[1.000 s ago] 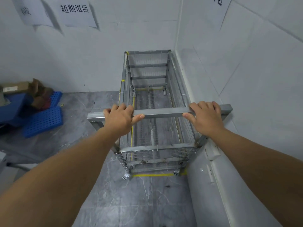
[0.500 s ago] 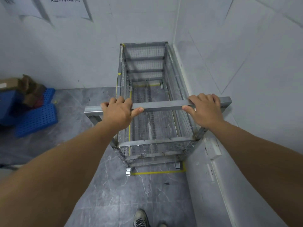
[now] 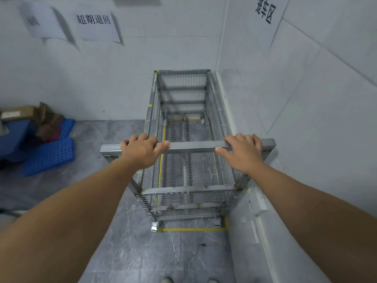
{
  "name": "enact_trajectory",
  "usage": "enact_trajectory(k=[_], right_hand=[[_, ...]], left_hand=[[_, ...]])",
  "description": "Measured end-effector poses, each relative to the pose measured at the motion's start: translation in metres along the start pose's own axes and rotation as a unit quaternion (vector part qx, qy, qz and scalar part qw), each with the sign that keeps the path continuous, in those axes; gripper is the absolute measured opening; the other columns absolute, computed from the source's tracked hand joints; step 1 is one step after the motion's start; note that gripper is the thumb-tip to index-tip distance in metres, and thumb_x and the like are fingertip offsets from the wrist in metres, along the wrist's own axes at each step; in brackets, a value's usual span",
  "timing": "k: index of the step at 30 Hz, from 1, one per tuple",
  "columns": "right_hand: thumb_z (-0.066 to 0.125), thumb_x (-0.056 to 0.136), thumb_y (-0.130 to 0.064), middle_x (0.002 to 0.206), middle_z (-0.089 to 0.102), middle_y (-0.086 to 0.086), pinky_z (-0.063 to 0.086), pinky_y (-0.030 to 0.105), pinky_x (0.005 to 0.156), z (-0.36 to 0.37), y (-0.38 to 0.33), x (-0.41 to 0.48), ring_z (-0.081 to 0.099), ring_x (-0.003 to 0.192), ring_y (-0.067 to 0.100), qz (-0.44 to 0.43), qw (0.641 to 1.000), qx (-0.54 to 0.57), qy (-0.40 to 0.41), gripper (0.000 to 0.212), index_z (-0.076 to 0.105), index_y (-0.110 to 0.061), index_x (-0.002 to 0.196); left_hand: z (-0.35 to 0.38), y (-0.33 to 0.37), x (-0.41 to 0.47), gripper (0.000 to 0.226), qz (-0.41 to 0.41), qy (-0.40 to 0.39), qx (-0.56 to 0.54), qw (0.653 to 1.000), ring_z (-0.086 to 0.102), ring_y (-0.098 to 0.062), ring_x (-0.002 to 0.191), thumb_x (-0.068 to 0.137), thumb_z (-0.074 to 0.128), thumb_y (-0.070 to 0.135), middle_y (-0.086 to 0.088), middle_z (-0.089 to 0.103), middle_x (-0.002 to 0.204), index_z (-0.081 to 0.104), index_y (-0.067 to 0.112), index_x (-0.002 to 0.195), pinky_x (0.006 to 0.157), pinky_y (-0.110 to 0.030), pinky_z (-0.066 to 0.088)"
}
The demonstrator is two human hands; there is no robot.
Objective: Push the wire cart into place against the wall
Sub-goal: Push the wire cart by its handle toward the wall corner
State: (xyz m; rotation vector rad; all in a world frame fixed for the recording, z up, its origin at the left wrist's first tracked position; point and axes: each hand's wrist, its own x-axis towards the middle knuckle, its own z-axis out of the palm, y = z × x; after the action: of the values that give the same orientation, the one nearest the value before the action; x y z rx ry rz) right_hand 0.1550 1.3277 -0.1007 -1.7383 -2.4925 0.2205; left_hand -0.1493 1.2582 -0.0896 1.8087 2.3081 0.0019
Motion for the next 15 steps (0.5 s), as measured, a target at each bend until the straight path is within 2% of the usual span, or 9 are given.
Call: enact_trajectory(k=[3, 6, 10, 15], right_hand=[[0.024, 0.089, -0.073, 0.108, 0.051, -0.006, 0.009, 0.051, 0.114, 0.001, -0.002, 0.001, 0.042, 0.119, 0.026, 0.004, 1.000, 0.009, -0.005, 0.041, 0.044, -0.038, 0.097], [0.017, 0.091, -0.072, 0.120, 0.055, -0.002, 0.007, 0.052, 0.114, 0.001, -0.004, 0.003, 0.041, 0.123, 0.028, 0.014, 1.000, 0.011, -0.008, 0.050, 0.051, -0.037, 0.103], [0.013, 0.091, -0.072, 0.127, 0.053, -0.001, 0.007, 0.053, 0.114, 0.000, -0.002, 0.005, 0.040, 0.126, 0.029, 0.016, 1.000, -0.006, 0.002, 0.060, 0.055, -0.036, 0.115], [0.010, 0.091, -0.072, 0.126, 0.054, 0.001, 0.011, 0.055, 0.113, -0.001, -0.001, 0.003, 0.042, 0.124, 0.029, 0.016, 1.000, -0.023, 0.003, 0.062, 0.053, -0.035, 0.117]], left_hand=[[-0.005, 0.007, 0.005, 0.075, -0.039, -0.036, -0.003, 0.999, 0.038, -0.033, 0.129, 0.085, 0.010, 0.079, -0.007, 0.051, 0.132, 0.057, 0.033, 0.123, 0.103, -0.054, 0.023], [-0.004, 0.011, 0.006, 0.076, -0.050, -0.046, 0.014, 0.998, 0.034, -0.035, 0.133, 0.086, 0.009, 0.077, -0.010, 0.047, 0.140, 0.051, 0.035, 0.133, 0.105, -0.057, 0.022], [0.000, 0.015, 0.007, 0.074, -0.038, -0.008, 0.026, 0.999, 0.035, -0.035, 0.131, 0.088, 0.005, 0.071, -0.010, 0.048, 0.136, 0.051, 0.032, 0.131, 0.106, -0.061, 0.023], [0.002, 0.020, 0.008, 0.053, -0.023, 0.017, 0.016, 0.999, 0.038, -0.033, 0.120, 0.092, 0.014, 0.056, -0.008, 0.049, 0.127, 0.053, 0.032, 0.119, 0.098, -0.057, 0.027]])
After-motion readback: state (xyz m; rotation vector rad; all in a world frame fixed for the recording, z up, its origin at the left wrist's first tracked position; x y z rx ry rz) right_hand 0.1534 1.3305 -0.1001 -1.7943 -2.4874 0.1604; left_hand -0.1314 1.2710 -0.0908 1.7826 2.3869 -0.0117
